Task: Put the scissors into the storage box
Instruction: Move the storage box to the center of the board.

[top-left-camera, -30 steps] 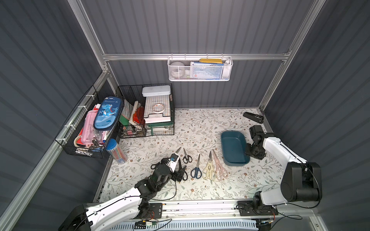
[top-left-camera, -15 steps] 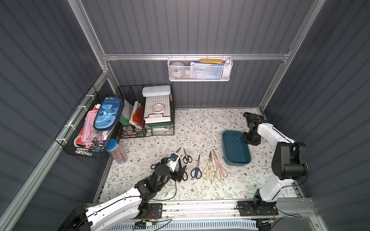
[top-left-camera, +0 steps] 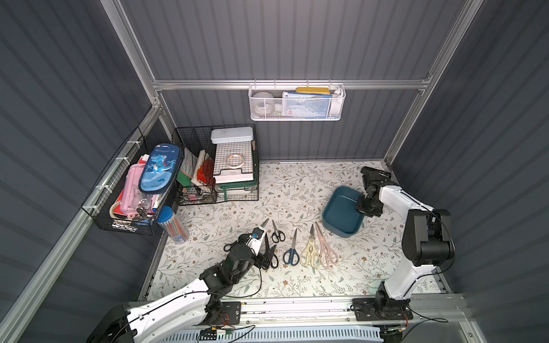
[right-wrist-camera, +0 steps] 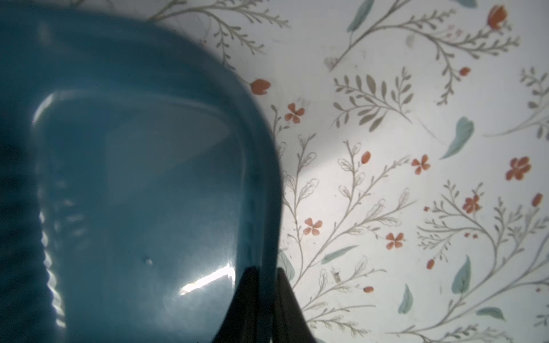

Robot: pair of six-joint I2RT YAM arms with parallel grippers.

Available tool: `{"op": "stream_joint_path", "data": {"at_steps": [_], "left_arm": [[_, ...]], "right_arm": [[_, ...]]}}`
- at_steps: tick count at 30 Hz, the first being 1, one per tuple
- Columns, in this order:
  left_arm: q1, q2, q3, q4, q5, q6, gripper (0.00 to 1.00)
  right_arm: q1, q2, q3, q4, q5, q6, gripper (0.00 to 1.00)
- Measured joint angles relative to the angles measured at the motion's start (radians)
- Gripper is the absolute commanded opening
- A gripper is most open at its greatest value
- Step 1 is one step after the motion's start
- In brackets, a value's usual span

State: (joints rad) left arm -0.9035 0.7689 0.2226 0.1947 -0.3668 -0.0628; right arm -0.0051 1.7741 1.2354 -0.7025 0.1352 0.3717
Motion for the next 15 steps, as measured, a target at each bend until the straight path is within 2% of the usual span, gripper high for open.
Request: {"op": "stream_joint_path", "data": {"at_steps": [3,9,15], "left_arm": [[0.000,0.004,0.000,0.000,0.000,0.000,0.99],[0.000,-0.005,0.000,0.000,-0.001,0.000,0.99],[0.000,0.000,0.000,0.002,-0.004,0.000,0.99]], "right_arm": [[0.003,-0.050,-0.068,0.039,0.009,0.001,0.00],[0.015,-0.122,-0.143,0.032,0.021,0.007,0.00],[0.064,-0.185,-0.153,-0.032,0.049,-0.006,0.00]]}}
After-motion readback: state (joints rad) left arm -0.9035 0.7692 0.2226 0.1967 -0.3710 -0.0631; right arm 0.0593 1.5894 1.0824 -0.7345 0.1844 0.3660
